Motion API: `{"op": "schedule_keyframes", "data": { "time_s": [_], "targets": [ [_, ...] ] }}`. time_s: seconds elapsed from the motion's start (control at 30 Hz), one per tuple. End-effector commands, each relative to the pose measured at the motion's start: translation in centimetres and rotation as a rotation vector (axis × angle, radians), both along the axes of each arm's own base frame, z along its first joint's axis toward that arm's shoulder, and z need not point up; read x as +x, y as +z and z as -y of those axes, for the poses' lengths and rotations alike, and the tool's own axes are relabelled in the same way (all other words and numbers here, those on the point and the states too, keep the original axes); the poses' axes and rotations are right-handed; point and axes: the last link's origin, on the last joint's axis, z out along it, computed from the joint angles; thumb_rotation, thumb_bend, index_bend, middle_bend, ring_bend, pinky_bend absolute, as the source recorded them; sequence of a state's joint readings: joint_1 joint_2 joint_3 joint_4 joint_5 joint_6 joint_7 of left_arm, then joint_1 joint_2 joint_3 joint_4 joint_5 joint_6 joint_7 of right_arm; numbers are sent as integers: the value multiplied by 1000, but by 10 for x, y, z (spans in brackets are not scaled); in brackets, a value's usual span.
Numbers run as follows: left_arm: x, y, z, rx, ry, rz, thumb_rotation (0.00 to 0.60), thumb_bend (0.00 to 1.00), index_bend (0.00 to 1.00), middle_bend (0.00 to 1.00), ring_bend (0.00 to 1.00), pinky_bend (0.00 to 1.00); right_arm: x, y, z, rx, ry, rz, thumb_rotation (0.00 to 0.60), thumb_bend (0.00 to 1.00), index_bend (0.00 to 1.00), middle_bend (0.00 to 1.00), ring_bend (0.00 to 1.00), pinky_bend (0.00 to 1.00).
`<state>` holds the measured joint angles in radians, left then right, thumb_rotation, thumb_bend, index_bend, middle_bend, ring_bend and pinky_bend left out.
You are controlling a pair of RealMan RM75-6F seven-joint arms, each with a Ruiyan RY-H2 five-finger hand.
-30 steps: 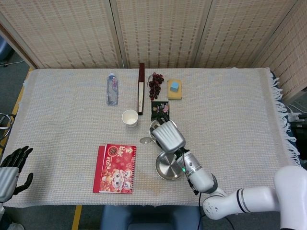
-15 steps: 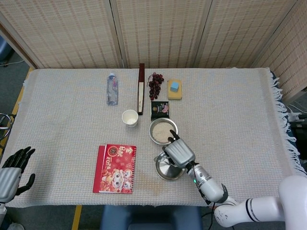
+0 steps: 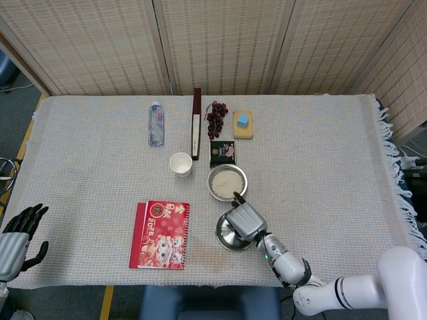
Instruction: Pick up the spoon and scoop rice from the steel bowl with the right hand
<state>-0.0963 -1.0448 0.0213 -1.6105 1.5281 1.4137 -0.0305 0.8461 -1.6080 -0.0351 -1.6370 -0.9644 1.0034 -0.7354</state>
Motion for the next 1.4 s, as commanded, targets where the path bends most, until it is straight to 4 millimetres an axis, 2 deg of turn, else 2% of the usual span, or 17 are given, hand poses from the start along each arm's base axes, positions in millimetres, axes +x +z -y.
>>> {"op": "schedule_keyframes", "data": {
  "time_s": [0.03,0.23,0.5,0.53,0.6,0.73,0.83,0.97,1.07,1.17,1.4],
  "targets": [
    [0,0,1,-1,0,-1,600,479,0,0,0,135,-1,-1,-1,10,4,-21,600,322,420,506,168,8],
    [0,-1,0,-10,-2,0,600,479,0,0,0,135,-5,3,-4,8,10,-54,600,323,268,441,137,0],
    [0,-1,0,-6,0,-3,600,479,0,0,0,135,-5,12,-6,-18,11,-54,600,322,227,422,124,0],
    [0,-1,0,-5,-1,-3,600,479,0,0,0,135,-4,17,-6,-38,13,-41,600,322,217,410,119,0],
    [0,0,1,2,-3,-1,600,480,0,0,0,134,-3,51,-6,-180,9,48,600,322,197,381,103,0],
    [0,2,0,15,-13,6,600,479,0,0,0,134,-28,97,-23,-369,-21,109,600,316,135,254,38,0],
    [-1,5,0,35,-20,15,600,479,0,0,0,135,-63,134,-48,-531,-83,119,600,296,107,179,3,0],
    [-3,8,-2,60,-24,20,600,479,0,0,0,134,-105,169,-85,-680,-197,112,600,273,68,106,0,0],
    [-2,9,-2,78,-36,19,600,479,0,0,0,134,-133,185,-110,-749,-269,108,600,268,57,76,0,0],
    [0,7,-2,88,-44,9,600,478,0,0,0,134,-151,194,-124,-776,-318,108,600,263,49,55,0,0],
    [4,0,-1,91,-60,-12,600,478,0,0,0,134,-156,207,-123,-796,-317,135,600,247,30,35,0,0]
  ]
}}
